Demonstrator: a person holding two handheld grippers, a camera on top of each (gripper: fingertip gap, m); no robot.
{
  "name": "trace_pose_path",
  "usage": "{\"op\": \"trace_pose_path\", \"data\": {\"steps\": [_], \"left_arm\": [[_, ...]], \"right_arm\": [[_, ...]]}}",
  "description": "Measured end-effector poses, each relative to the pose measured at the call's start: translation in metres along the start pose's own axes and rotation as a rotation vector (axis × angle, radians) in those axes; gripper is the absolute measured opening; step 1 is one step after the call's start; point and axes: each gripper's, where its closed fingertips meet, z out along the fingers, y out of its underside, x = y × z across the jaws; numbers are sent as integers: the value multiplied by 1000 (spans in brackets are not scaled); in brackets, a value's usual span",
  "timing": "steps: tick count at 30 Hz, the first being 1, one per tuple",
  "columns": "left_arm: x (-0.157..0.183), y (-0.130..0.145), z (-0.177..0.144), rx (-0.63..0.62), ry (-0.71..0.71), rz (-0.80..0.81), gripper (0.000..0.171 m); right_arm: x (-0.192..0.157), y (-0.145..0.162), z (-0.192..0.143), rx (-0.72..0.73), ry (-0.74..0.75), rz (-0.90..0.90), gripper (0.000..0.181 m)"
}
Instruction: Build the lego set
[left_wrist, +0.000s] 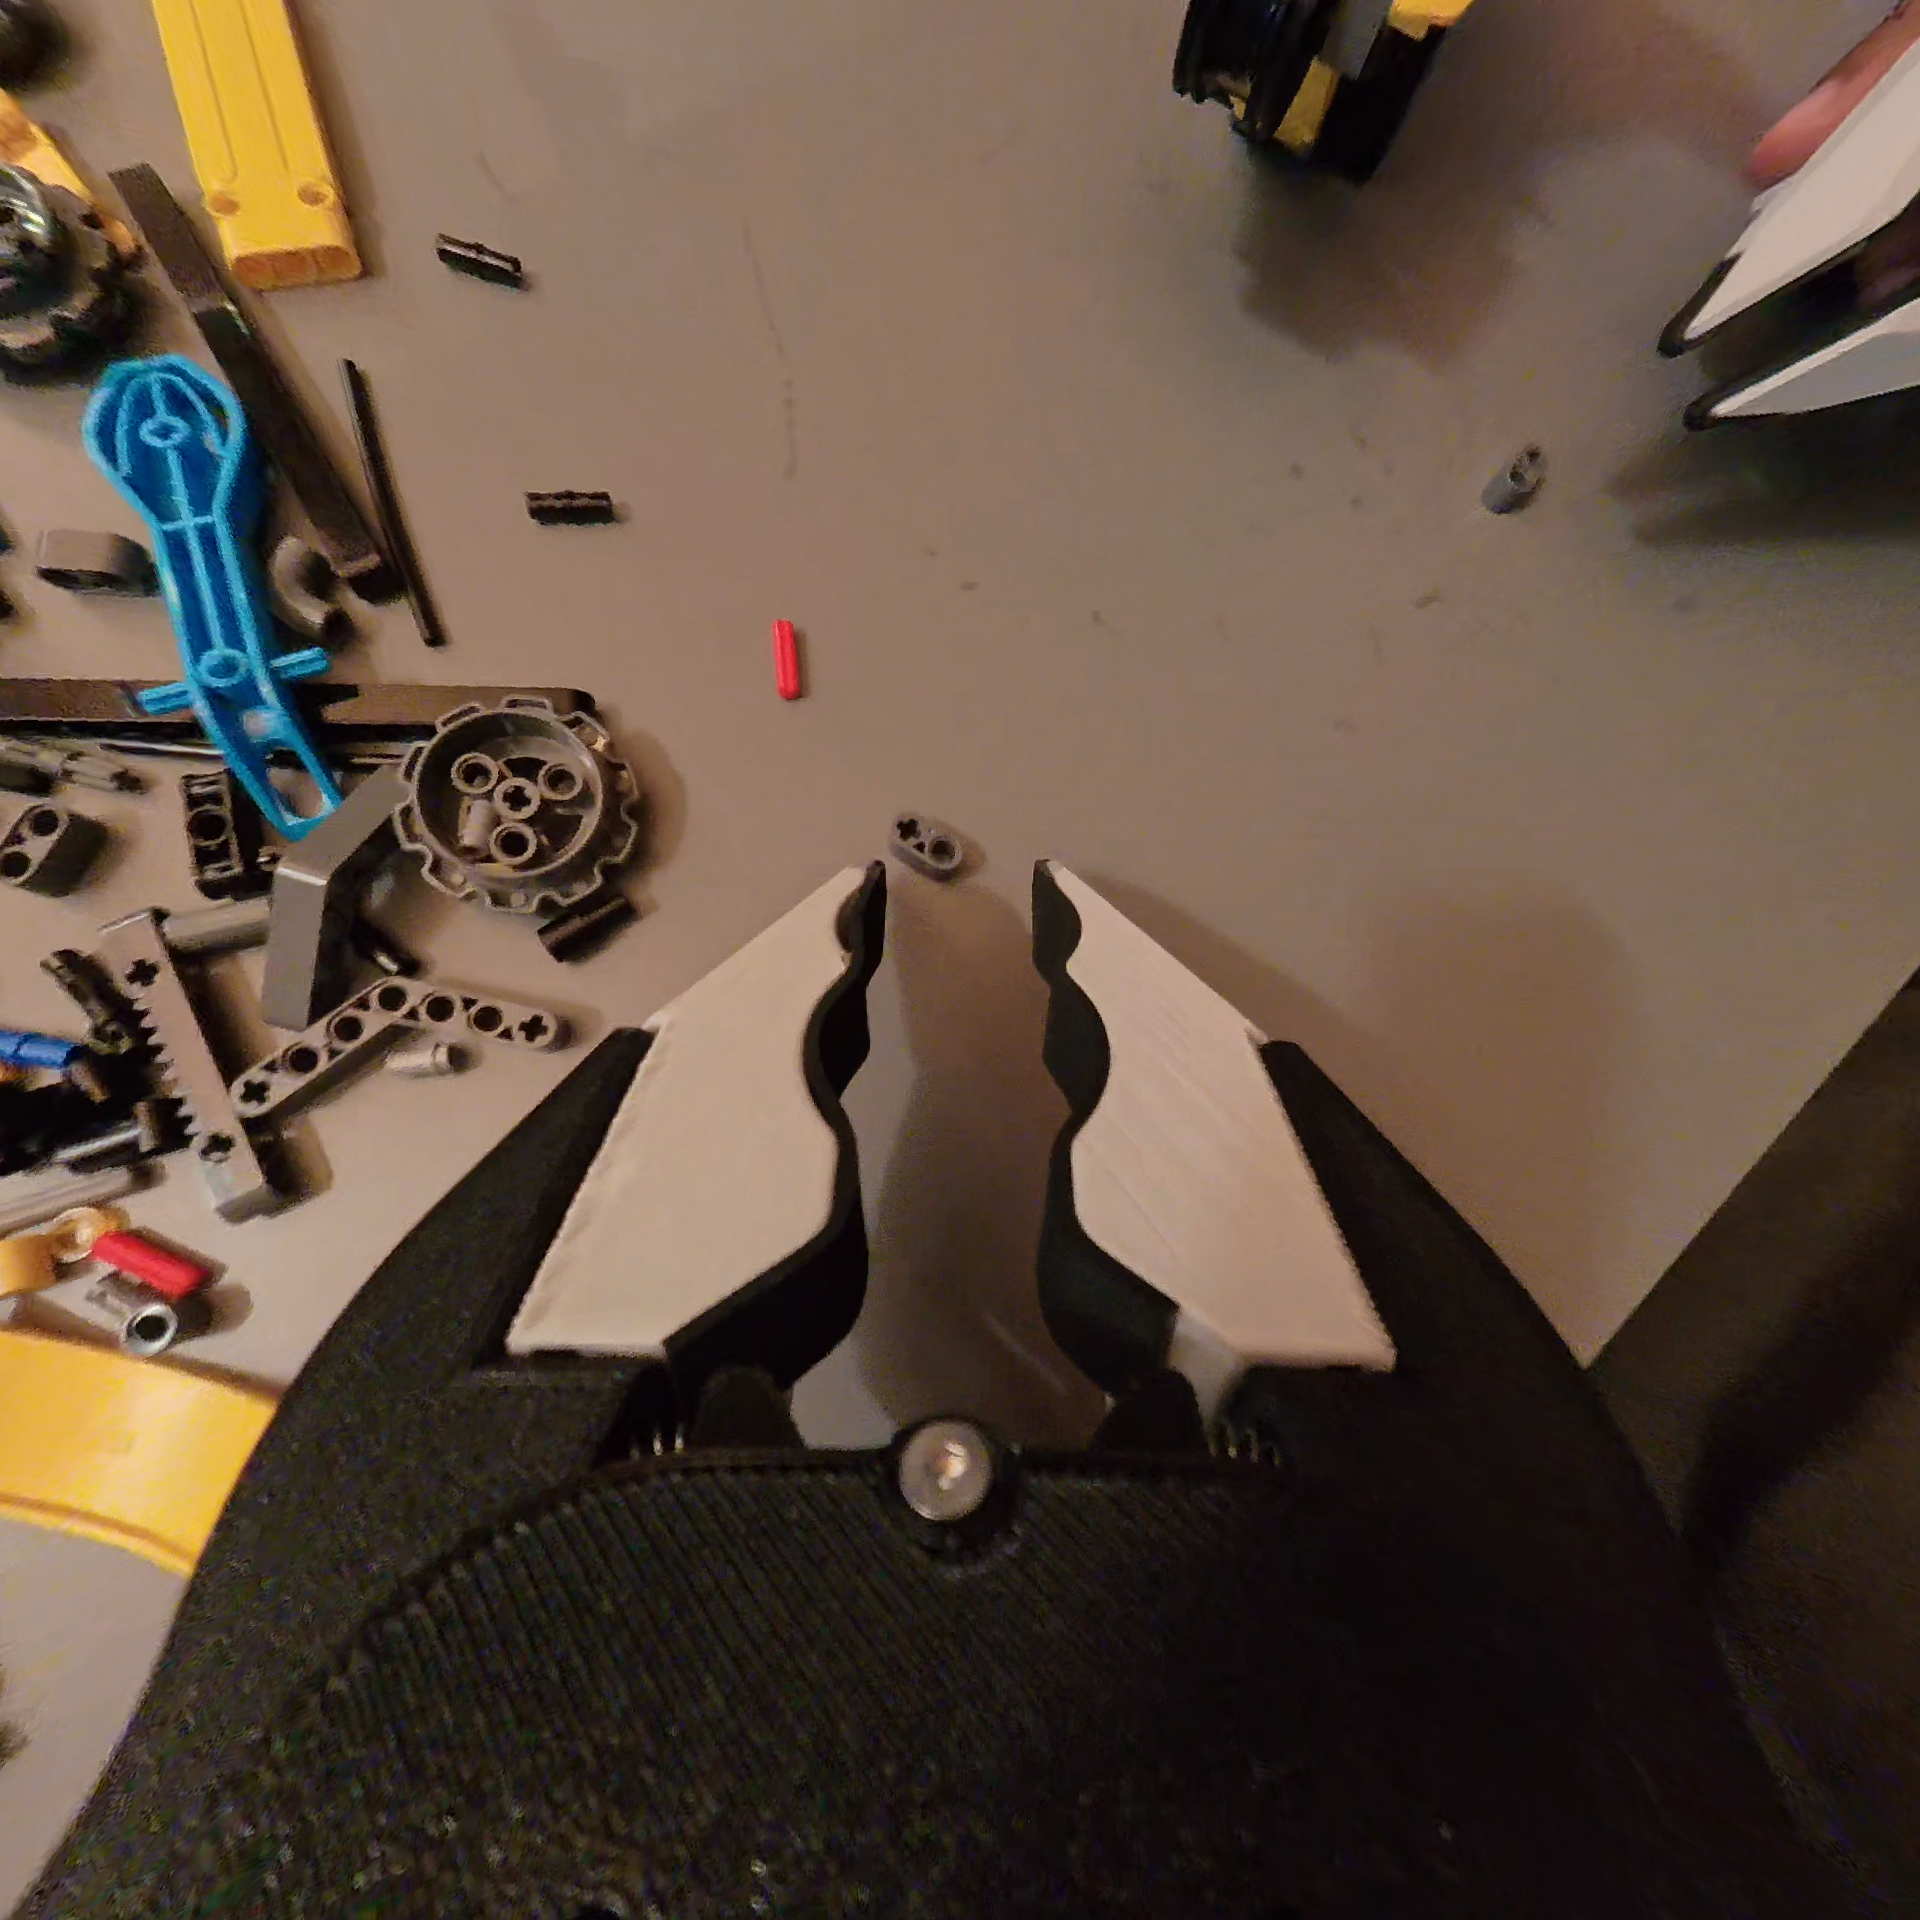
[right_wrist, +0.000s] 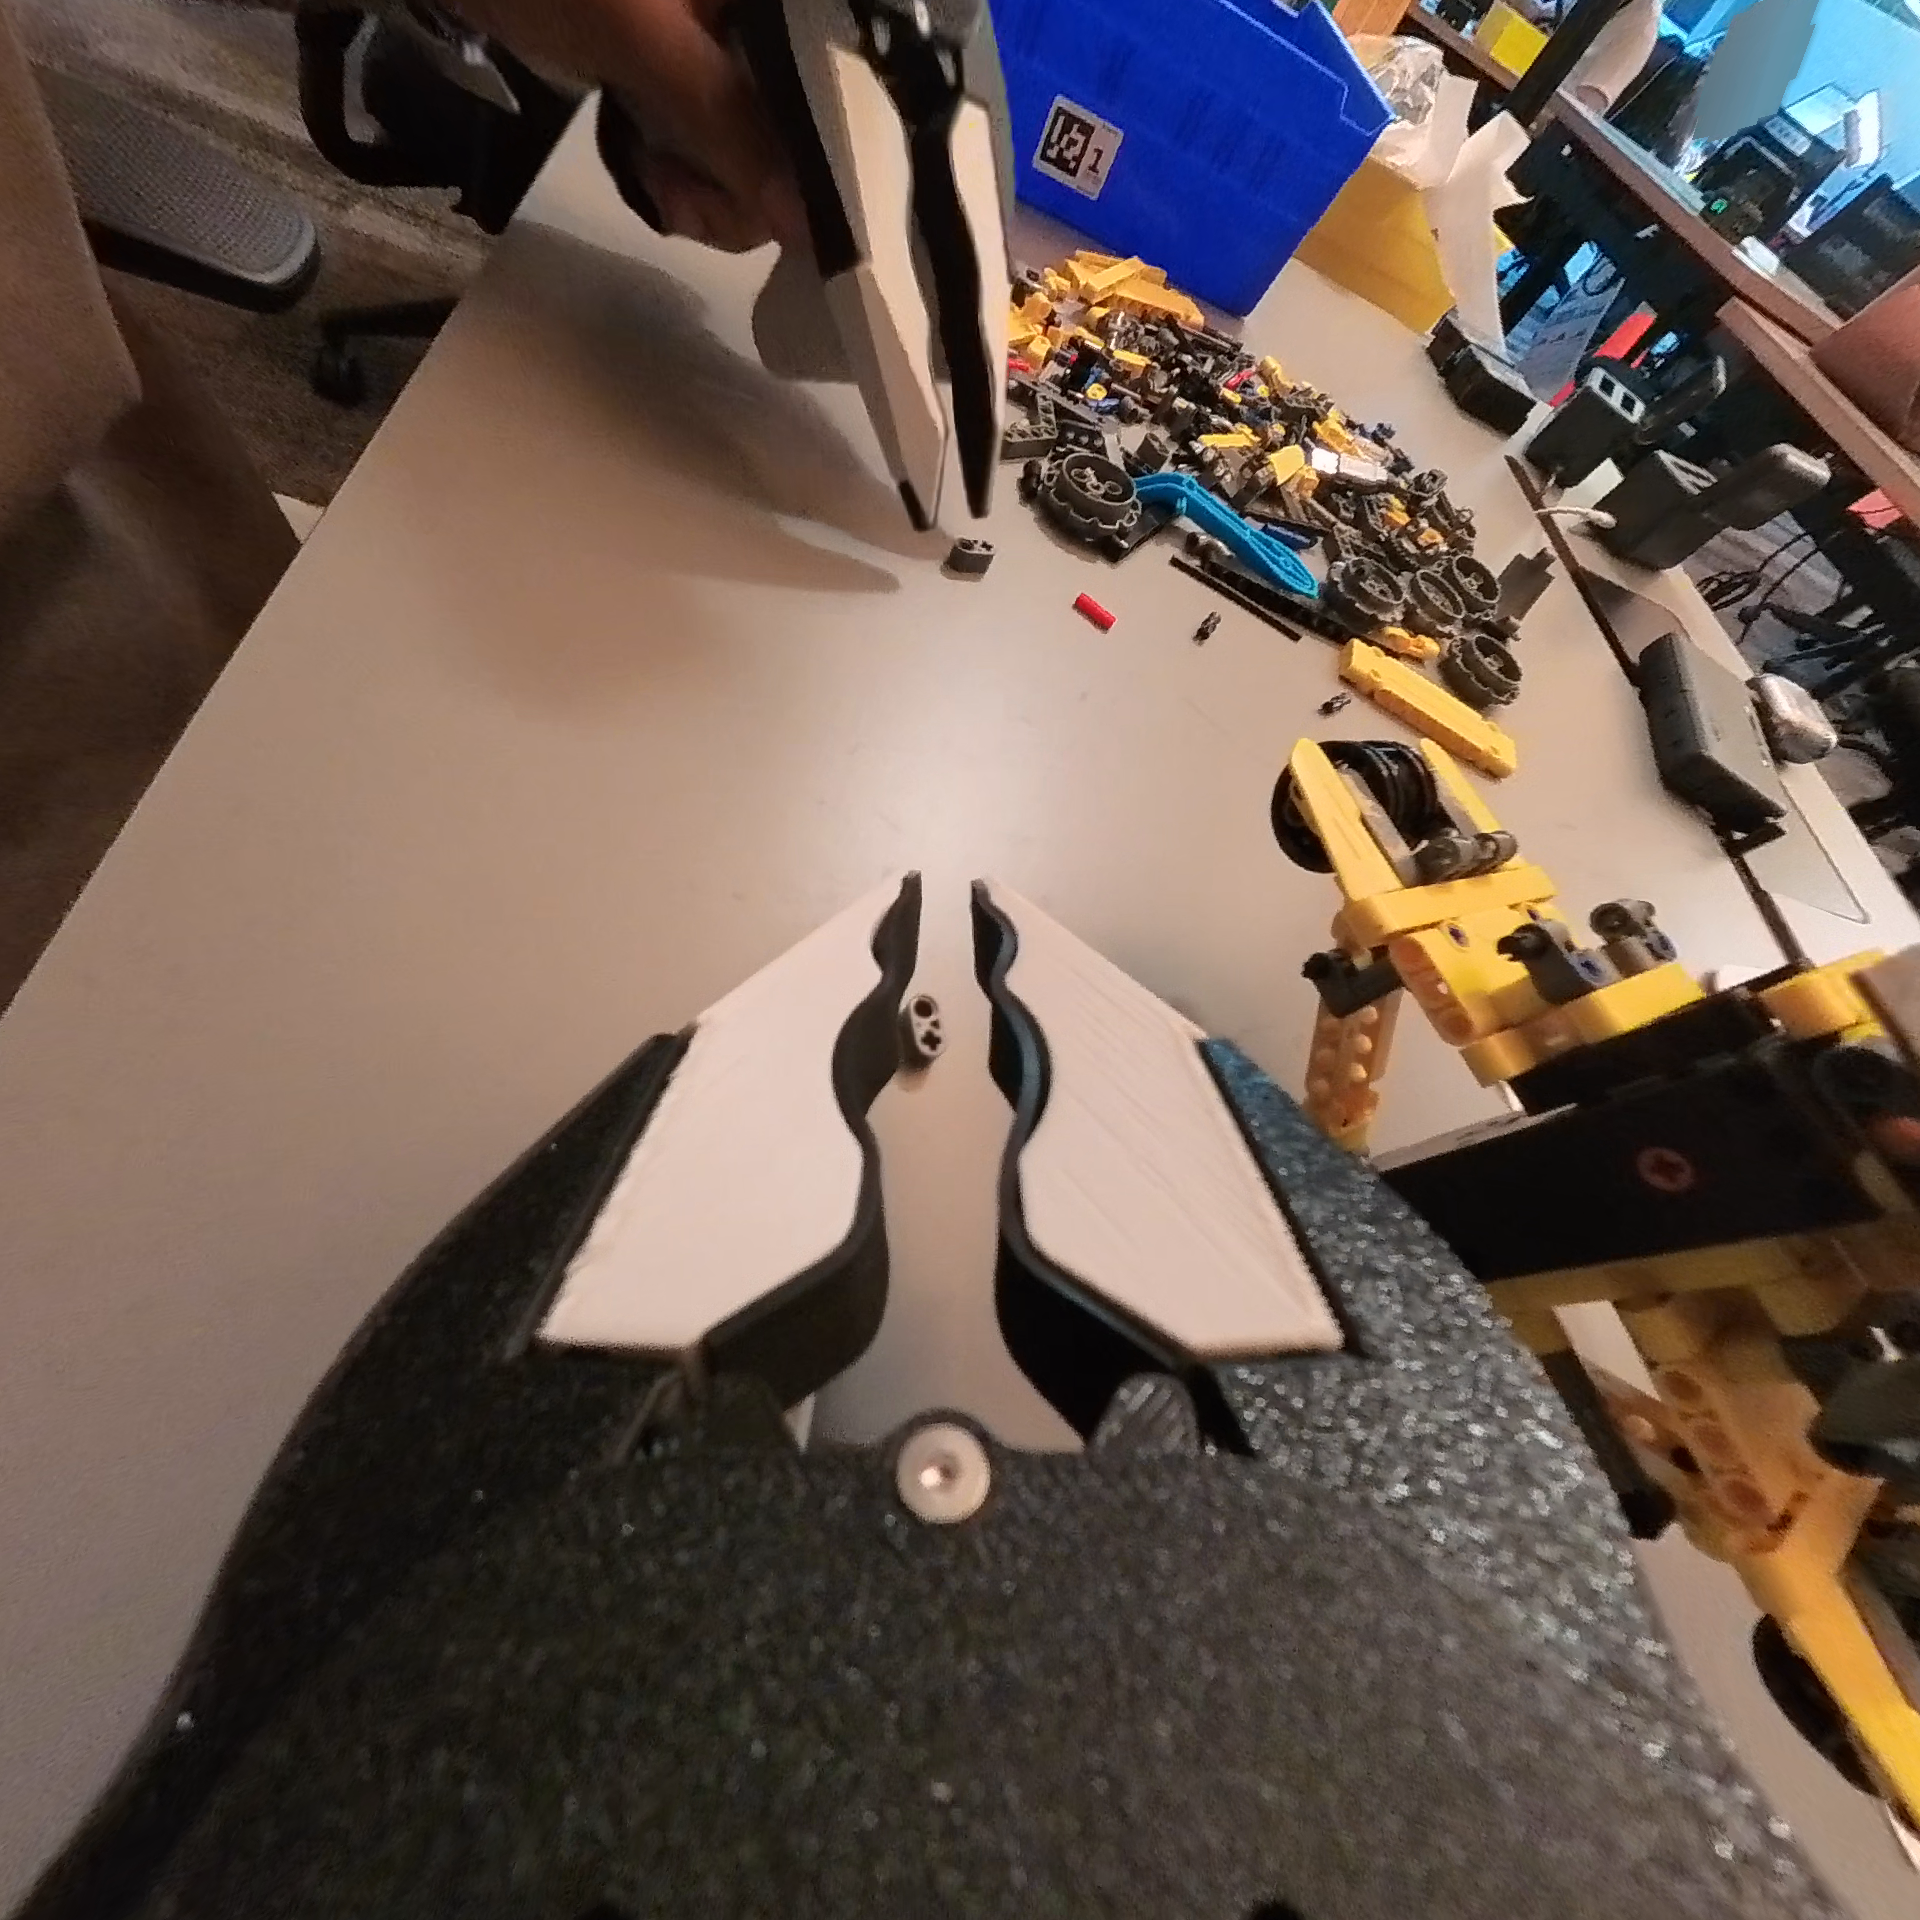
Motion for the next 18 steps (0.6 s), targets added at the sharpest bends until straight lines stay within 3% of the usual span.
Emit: {"op": "trace_pose_path", "data": {"steps": [6, 12, 18], "left_arm": [[2, -1, 13, -7, -13, 26, 6], [7, -6, 19, 2, -14, 40, 12], [19, -12, 26, -12, 4, 104, 2]], "right_arm": [[8, -4, -5, 16, 40, -1, 10], [11, -9, -9, 35, 55, -4, 10], [14, -9, -10, 32, 72, -12, 10]]}}
